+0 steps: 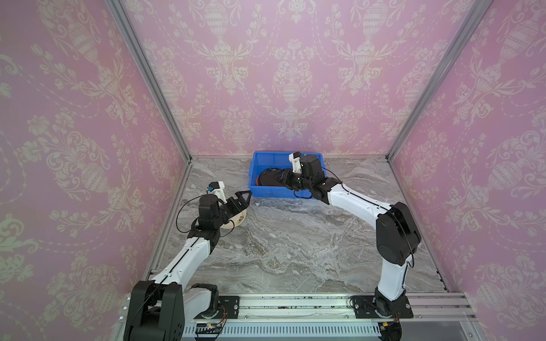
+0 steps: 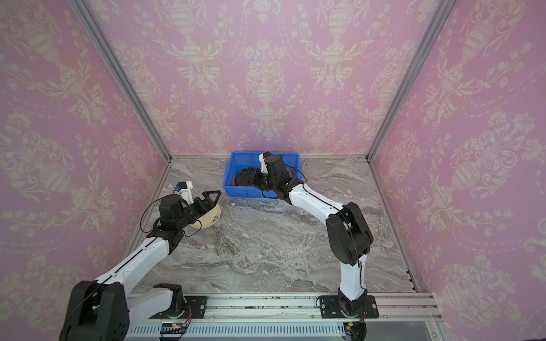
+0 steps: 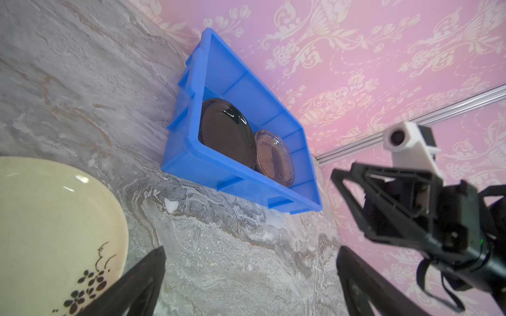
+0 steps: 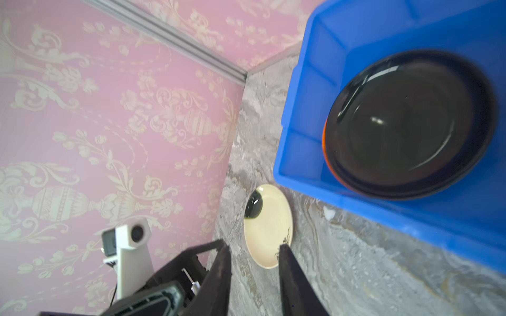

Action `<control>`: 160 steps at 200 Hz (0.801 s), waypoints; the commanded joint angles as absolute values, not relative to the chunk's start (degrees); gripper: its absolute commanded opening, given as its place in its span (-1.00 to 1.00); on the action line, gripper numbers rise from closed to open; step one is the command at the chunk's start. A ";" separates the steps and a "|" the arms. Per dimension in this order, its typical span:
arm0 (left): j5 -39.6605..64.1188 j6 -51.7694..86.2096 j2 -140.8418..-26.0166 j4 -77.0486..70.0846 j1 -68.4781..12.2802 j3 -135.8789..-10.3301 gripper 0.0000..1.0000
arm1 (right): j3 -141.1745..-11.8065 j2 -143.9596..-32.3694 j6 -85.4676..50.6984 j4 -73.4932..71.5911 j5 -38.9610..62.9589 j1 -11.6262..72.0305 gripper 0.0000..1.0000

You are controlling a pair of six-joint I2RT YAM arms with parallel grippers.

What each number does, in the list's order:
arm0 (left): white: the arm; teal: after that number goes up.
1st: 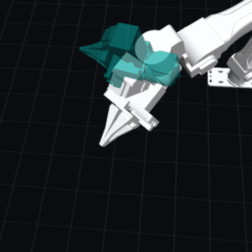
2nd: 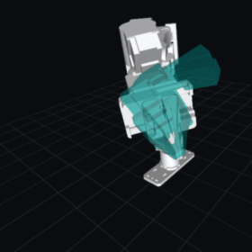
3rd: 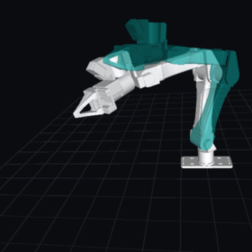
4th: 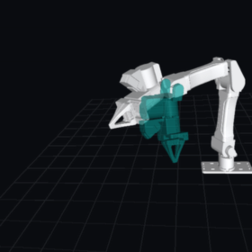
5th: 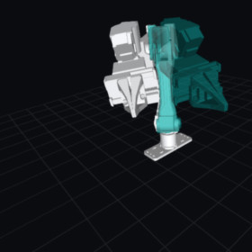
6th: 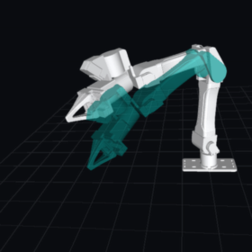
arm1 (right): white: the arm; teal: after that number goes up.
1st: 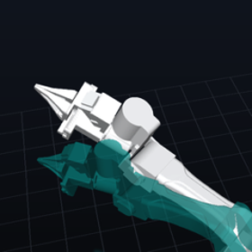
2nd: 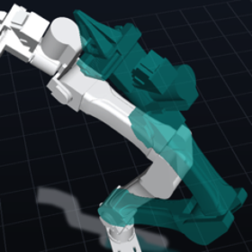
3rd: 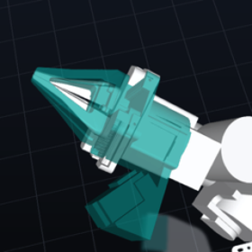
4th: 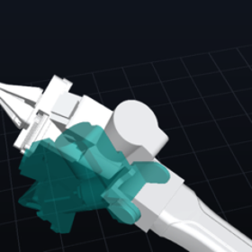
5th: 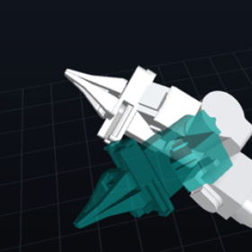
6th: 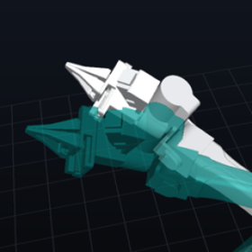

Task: Place the plates into the plastic bin on the countertop
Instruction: Pick up the plate from the middle-left of the table.

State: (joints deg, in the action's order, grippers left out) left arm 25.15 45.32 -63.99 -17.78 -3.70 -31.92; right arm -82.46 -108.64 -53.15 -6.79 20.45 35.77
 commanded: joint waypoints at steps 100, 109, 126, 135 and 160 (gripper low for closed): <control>34.24 60.05 -57.35 -24.21 4.86 -22.48 0.98 | -82.76 -124.74 -66.04 -17.04 20.39 48.61 -0.29; 35.58 60.92 -58.10 -26.76 5.55 -21.67 0.98 | -84.15 -126.17 -66.16 -16.15 20.30 48.65 -0.28; 37.69 61.97 -60.28 -31.25 7.03 -20.40 0.98 | -86.90 -128.95 -66.21 -14.60 20.72 48.66 -0.27; 39.22 62.95 -62.11 -34.28 7.91 -19.91 0.98 | -88.07 -130.14 -66.43 -14.37 20.75 48.65 -0.27; 41.93 66.32 -68.41 -43.09 9.37 -18.64 0.98 | -90.50 -132.80 -66.57 -12.80 19.81 48.66 -0.26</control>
State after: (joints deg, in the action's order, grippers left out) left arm 36.91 61.76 -64.10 -32.18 8.05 -20.34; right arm -87.55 -130.74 -65.87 -15.59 20.14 48.62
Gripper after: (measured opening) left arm 0.992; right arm 0.364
